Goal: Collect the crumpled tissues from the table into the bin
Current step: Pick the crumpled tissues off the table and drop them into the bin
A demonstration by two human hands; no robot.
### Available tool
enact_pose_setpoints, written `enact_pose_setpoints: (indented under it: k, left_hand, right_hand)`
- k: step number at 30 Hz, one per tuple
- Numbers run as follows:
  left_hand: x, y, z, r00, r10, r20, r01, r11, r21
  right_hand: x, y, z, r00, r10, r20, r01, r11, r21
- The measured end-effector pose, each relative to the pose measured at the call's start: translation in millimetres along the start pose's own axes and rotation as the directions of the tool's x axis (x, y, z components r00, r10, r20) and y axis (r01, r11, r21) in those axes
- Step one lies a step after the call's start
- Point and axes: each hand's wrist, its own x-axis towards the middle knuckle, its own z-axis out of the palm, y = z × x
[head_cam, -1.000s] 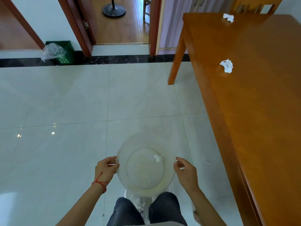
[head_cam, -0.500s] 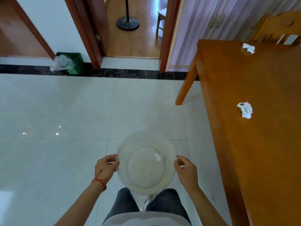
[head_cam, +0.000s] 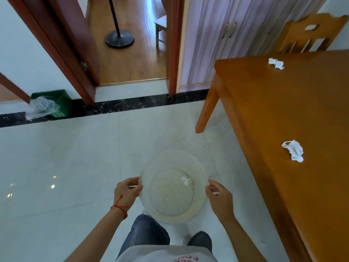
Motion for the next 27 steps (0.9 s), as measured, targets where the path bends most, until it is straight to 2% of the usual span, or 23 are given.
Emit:
enact_pose_setpoints:
  k: [4,11,20,24,27]
  left_hand:
    - [56,37,-13,0.992,0.057,0.109,-0.067,0.993,0.092]
    - [127,88,-8,0.945,0.123,0.304,-0.181,0.968,0.172]
    - [160,121,63,0.819,0.133,0.558,-0.321,0.912,0.255]
    - [159,133,106,0.766,0.100,0.635,-0.335,0.905,0.262]
    - [152,140,135,0.708,0.124,0.695,-0.409,0.875,0.260]
  right_hand:
    - [10,-24,21,0.987,0.123,-0.100,-0.111,0.986,0.121]
    - [19,-46,49,0.924,0.263,-0.278,-0.200,0.951,0.234]
    - [3,-31,33,0.773,0.435,-0.462,-0.321,0.896,0.307]
    - [-5,-15,19,0.689,0.519,-0.506,-0.357,0.851,0.386]
    - [-10,-4,6,0.639,0.555,-0.532,-0.369,0.828,0.422]
